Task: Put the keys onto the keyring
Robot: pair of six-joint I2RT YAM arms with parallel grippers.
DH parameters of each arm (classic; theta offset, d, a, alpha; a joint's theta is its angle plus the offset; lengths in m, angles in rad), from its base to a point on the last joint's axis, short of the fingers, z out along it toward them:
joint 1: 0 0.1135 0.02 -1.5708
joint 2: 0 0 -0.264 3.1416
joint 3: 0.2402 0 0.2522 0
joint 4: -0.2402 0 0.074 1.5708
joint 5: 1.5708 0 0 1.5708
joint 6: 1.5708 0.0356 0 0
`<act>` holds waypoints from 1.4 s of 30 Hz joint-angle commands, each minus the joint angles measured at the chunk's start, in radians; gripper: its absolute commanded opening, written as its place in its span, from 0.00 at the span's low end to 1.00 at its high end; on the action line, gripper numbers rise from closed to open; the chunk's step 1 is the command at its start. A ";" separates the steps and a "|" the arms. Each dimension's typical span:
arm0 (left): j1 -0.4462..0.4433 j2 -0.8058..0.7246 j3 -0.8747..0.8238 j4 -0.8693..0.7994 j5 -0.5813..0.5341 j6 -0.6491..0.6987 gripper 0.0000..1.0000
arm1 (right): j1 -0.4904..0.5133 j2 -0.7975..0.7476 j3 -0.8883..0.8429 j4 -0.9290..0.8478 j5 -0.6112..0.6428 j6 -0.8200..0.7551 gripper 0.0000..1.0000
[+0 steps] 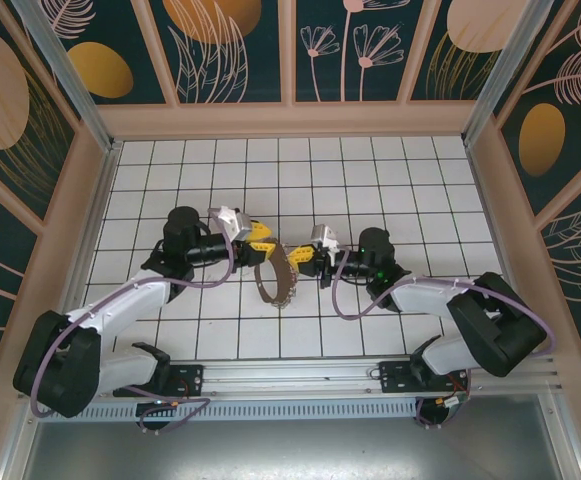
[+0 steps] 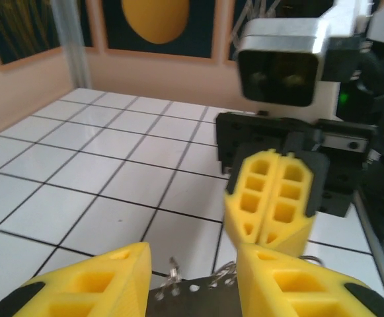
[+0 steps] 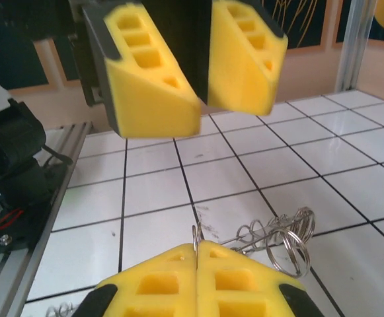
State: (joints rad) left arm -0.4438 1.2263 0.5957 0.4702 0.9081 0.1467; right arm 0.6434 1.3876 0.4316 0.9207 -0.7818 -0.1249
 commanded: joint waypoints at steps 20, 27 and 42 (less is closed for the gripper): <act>-0.024 0.000 -0.123 -0.021 -0.371 -0.085 0.38 | 0.030 0.169 0.071 -0.124 0.261 0.024 0.00; 0.000 0.031 -0.163 -0.027 -0.514 -0.411 0.49 | 0.084 0.234 0.078 -0.132 0.375 0.068 0.00; 0.126 0.238 -0.134 0.198 -0.212 -0.966 0.68 | 0.066 -0.004 -0.002 0.138 0.464 0.195 0.00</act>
State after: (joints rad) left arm -0.3267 1.4605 0.4290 0.5415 0.6228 -0.6891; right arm 0.7166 1.4349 0.4519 0.9394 -0.3462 0.0406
